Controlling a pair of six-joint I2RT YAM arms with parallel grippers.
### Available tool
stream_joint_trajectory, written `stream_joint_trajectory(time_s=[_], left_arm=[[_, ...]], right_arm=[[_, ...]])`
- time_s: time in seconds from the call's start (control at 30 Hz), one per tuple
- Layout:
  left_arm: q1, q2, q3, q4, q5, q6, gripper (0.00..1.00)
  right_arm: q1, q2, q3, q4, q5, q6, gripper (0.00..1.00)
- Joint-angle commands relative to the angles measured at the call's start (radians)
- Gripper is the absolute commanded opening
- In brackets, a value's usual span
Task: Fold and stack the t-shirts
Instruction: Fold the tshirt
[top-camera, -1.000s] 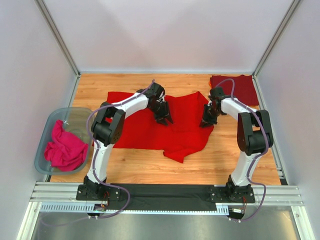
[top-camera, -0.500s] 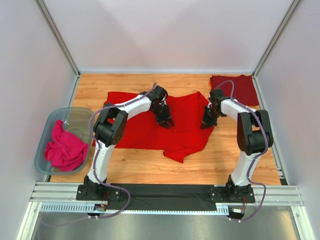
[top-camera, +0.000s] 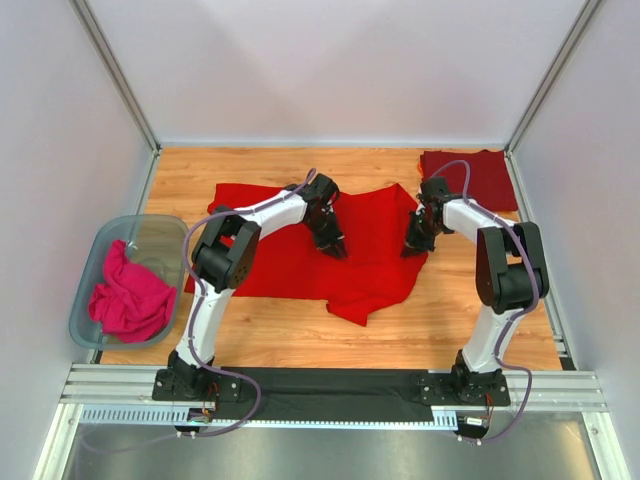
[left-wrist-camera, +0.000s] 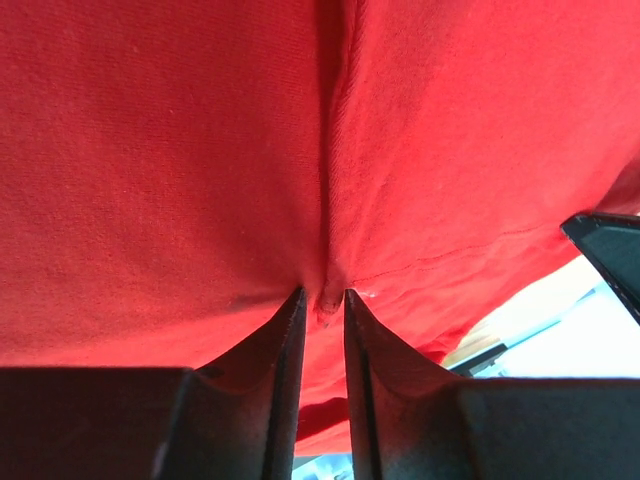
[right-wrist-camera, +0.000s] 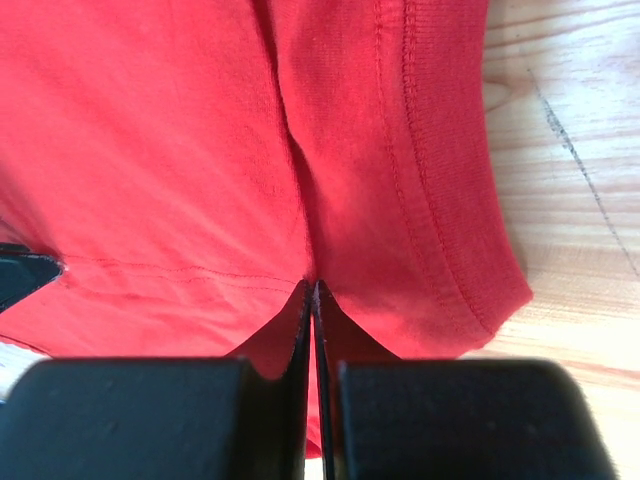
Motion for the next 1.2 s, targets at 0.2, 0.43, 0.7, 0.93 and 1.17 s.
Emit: stream_joint_trajectory(time_s=[0.2, 0.43, 0.7, 0.93, 1.17], left_arm=[[-0.014, 0.031, 0.063, -0.029, -0.014, -0.018, 0.2], [-0.014, 0.031, 0.103, -0.079, -0.024, -0.006, 0.0], [-0.014, 0.013, 0.212, -0.228, -0.05, 0.034, 0.0], [-0.014, 0.006, 0.278, -0.362, -0.13, 0.091, 0.0], [-0.014, 0.003, 0.258, -0.368, -0.104, 0.113, 0.0]], right_arm=[[0.005, -0.057, -0.007, 0.019, -0.01, 0.004, 0.0], [0.005, -0.074, -0.001, 0.002, -0.01, 0.004, 0.0], [0.005, -0.134, 0.034, -0.067, -0.027, 0.017, 0.0], [0.005, -0.203, 0.017, -0.096, -0.051, 0.057, 0.0], [0.008, -0.235, -0.038, -0.074, -0.062, 0.076, 0.0]])
